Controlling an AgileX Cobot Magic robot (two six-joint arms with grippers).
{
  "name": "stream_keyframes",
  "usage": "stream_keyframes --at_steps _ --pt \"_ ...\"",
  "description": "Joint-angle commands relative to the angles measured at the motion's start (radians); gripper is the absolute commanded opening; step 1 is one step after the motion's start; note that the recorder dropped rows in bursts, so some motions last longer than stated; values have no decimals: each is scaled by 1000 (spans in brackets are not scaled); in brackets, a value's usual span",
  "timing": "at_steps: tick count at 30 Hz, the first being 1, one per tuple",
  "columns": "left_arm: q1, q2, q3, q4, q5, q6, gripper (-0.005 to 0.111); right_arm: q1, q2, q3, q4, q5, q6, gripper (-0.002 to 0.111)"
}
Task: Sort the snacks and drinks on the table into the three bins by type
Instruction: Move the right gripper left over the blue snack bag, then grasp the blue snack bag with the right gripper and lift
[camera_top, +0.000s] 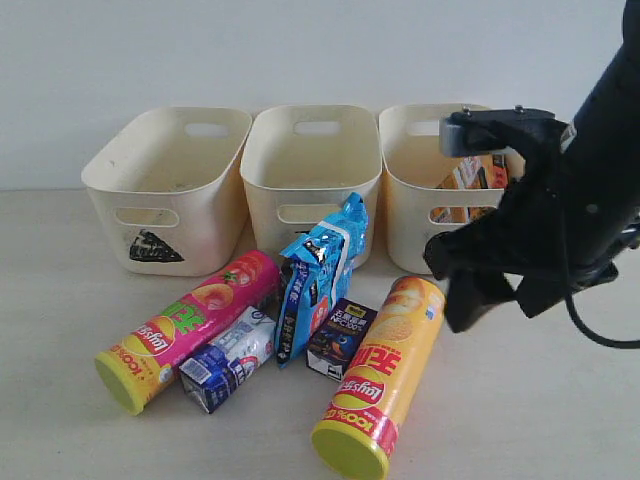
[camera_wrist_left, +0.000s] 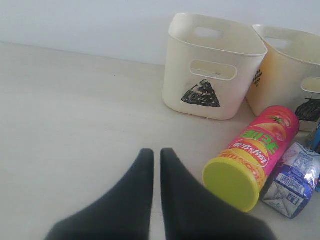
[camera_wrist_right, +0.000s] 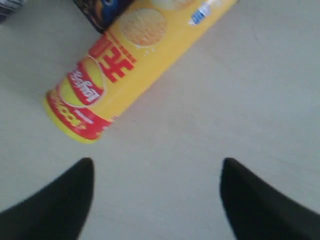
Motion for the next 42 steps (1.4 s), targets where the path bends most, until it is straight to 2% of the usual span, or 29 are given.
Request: stream_keyframes --at_steps 1,10,13,16,20,25,36,42 --pt "0 -2 -2 7 -2 -6 4 0 28 -72 154 -65 7 85" --pt "0 -2 -2 7 -2 -6 4 5 226 -362 126 39 283 84" --pt "0 -2 -2 7 -2 -6 4 48 327 -488 96 77 344 83" --pt "0 -2 -2 7 -2 -6 4 93 468 -684 9 167 410 83" --pt "0 -2 -2 7 -2 -6 4 98 562 -789 -26 167 438 83" --pt "0 -2 -2 7 -2 -6 4 98 659 -829 -56 167 517 83" --pt "0 -2 -2 7 -2 -6 4 100 754 -827 -20 126 540 83" --pt "0 -2 -2 7 -2 -6 4 100 761 -827 -11 88 516 64"
